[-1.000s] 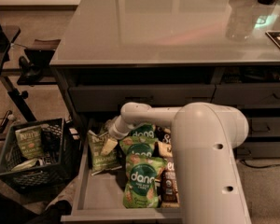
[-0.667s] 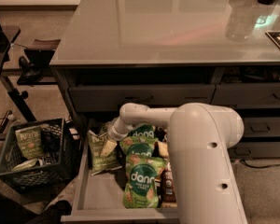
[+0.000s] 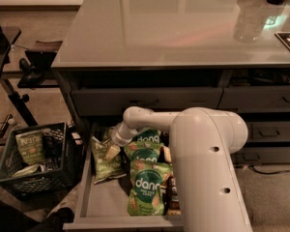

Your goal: Pick green jalapeno chip bag from middle drawer and place on counter

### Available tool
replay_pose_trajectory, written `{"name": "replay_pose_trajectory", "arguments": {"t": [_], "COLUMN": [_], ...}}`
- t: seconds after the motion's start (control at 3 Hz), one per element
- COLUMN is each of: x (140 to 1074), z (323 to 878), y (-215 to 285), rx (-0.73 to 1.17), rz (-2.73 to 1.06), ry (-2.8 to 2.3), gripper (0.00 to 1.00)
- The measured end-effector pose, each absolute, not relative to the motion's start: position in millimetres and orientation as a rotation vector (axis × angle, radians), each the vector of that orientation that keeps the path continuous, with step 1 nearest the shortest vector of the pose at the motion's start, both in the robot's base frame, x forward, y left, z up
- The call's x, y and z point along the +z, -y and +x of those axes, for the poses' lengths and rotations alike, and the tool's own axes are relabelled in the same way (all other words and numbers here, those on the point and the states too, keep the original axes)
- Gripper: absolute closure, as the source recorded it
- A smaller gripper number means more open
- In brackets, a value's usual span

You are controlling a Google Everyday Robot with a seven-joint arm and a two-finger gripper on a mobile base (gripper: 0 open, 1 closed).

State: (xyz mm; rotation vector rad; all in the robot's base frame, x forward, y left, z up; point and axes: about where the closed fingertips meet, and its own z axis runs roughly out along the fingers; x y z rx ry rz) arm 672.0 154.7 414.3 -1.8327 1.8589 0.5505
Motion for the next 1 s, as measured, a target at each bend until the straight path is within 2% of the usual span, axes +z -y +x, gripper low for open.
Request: {"name": "replay_pose_trajectory", "arguments": {"t": [0.67,1.0], "x": [414.3,414.3], "z": [672.0,672.0], "y": [-154.7,-154.7], "rx": [0.551,0.551], "rz": [-1.833,-1.833], "ry": [-1.859,-1.859], "gripper": [0.86,1.0]}}
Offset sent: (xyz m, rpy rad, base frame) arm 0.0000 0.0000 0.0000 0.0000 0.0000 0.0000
